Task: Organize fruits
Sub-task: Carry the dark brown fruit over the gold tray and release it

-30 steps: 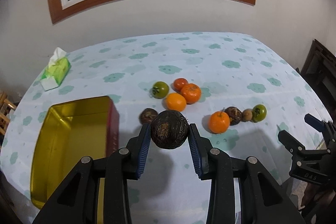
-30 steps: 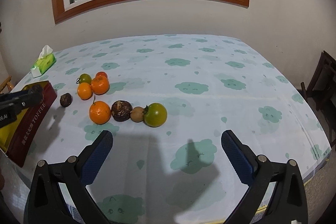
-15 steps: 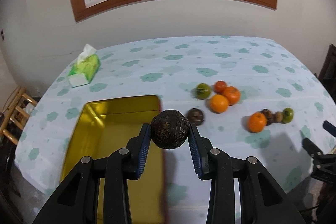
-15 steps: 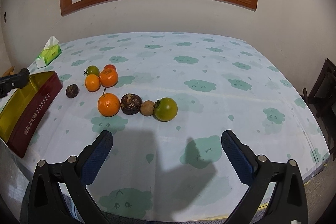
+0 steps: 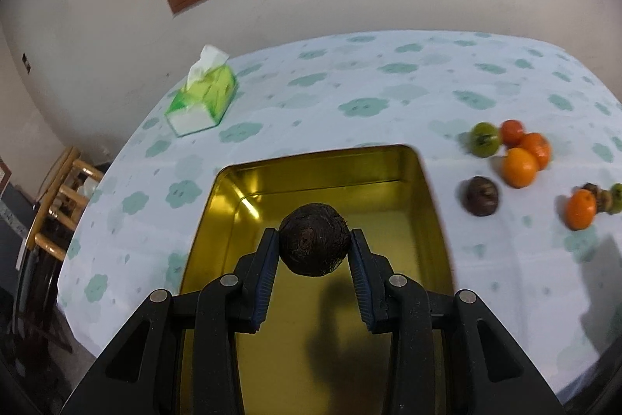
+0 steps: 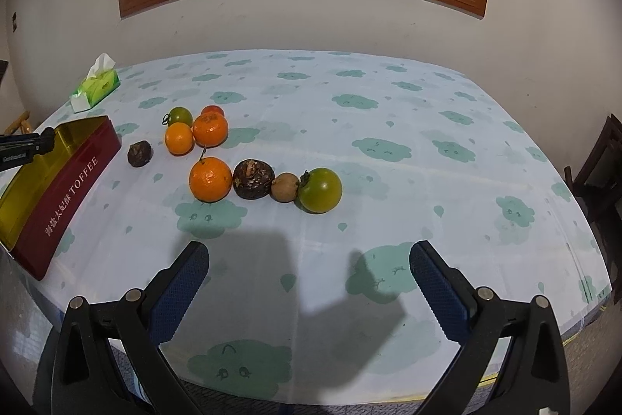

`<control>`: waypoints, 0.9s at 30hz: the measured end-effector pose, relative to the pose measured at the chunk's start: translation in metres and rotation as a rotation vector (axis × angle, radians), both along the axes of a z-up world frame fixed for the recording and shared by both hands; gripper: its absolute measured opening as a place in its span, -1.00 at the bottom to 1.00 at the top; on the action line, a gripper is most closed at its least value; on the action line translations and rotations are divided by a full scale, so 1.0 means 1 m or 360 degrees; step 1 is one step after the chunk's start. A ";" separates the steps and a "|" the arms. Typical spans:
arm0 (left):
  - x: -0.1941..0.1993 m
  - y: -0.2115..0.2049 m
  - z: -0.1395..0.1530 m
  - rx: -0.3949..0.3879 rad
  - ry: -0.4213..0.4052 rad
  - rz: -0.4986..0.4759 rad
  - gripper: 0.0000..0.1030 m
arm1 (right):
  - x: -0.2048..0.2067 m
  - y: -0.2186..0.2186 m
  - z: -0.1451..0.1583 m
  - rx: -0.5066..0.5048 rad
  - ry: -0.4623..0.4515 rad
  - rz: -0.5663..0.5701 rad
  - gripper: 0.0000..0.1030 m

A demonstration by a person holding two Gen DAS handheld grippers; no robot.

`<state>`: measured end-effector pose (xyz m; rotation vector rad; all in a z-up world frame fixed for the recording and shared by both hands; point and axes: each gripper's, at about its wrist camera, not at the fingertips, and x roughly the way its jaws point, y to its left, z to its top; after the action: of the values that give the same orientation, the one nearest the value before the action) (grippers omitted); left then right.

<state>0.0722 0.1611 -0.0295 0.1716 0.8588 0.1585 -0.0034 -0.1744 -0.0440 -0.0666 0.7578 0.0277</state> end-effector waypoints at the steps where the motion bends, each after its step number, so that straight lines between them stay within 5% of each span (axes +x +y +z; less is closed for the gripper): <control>1: 0.003 0.004 -0.003 0.0008 0.0012 0.0009 -0.27 | 0.000 0.001 -0.001 -0.0005 0.0003 0.0003 0.99; 13: 0.038 0.026 -0.012 0.0064 0.0160 0.0092 -0.27 | 0.003 0.008 -0.004 -0.0014 0.0025 0.0056 0.99; 19: 0.055 0.028 -0.021 0.0138 0.0207 0.0143 -0.25 | 0.012 0.009 -0.001 0.0089 0.0039 0.0232 0.99; 27: 0.038 0.027 -0.015 0.0138 0.0114 0.0177 -0.21 | 0.035 -0.004 0.009 0.0199 0.0031 0.0443 0.54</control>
<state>0.1102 0.1877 -0.0448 0.2115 0.9340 0.2952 0.0312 -0.1781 -0.0351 -0.0526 0.7605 0.3403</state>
